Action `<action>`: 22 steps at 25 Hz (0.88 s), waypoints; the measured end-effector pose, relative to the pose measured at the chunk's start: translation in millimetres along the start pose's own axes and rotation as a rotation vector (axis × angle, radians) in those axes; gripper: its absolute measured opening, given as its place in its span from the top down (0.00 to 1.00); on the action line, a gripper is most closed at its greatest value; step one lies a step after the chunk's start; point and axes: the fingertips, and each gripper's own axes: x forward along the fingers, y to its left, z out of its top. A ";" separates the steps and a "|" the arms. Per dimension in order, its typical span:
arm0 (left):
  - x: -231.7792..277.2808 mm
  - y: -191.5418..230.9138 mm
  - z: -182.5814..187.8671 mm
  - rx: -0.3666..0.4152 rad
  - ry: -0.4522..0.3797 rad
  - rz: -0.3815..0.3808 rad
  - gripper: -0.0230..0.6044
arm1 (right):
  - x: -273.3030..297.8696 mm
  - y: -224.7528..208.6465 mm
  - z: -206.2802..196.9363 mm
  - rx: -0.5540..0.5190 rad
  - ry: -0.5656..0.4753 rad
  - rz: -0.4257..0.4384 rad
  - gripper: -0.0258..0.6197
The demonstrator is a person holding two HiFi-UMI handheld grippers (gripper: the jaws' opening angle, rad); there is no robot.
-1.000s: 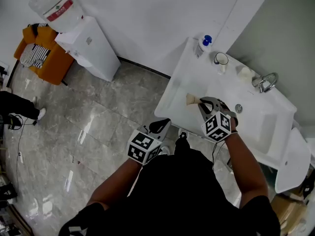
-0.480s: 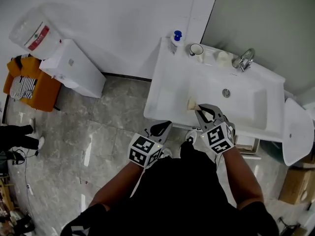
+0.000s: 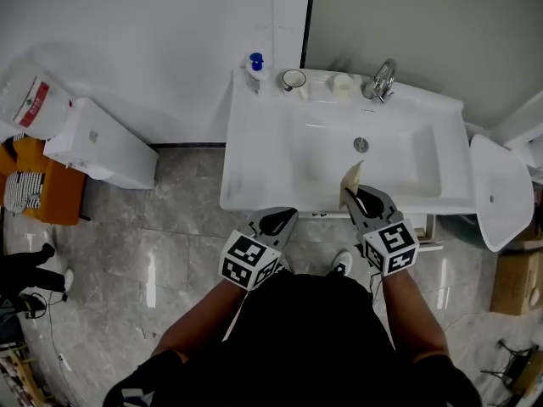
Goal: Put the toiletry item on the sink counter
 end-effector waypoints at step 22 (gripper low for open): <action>125.4 -120.7 -2.6 -0.016 0.048 -0.012 0.96 | -125.7 -151.8 -97.6 0.105 0.066 -0.055 0.91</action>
